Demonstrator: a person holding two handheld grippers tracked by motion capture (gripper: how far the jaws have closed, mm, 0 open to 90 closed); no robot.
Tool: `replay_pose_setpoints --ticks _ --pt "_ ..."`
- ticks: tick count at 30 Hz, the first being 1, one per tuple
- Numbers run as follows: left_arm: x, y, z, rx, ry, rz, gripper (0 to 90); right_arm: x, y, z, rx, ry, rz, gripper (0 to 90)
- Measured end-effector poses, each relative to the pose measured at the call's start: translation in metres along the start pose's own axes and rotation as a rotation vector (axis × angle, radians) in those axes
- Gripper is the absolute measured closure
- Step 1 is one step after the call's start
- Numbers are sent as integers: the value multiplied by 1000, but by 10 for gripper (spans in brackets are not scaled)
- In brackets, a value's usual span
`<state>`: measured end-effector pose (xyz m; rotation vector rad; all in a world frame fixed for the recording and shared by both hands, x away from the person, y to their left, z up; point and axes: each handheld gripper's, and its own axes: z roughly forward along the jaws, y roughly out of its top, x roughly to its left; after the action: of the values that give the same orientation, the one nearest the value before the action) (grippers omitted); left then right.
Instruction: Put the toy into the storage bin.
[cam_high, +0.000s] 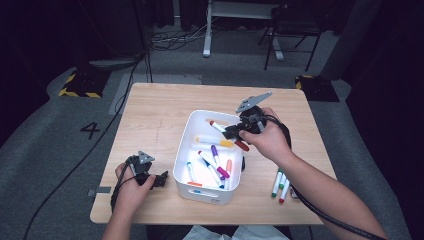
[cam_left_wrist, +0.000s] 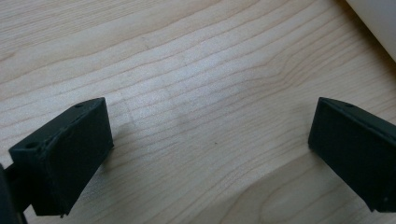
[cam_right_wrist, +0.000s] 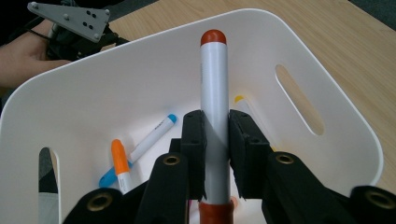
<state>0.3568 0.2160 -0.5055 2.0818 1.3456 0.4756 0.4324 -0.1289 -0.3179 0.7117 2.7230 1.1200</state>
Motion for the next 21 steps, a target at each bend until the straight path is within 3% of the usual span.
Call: replay_pose_setpoints --ticks 10,21 --pt "0 0 0 0 0 0 1 2 8 19 8 4 -31 765" --pt "0 0 0 0 1 0 1 1 1 34 80 -8 -40 766"
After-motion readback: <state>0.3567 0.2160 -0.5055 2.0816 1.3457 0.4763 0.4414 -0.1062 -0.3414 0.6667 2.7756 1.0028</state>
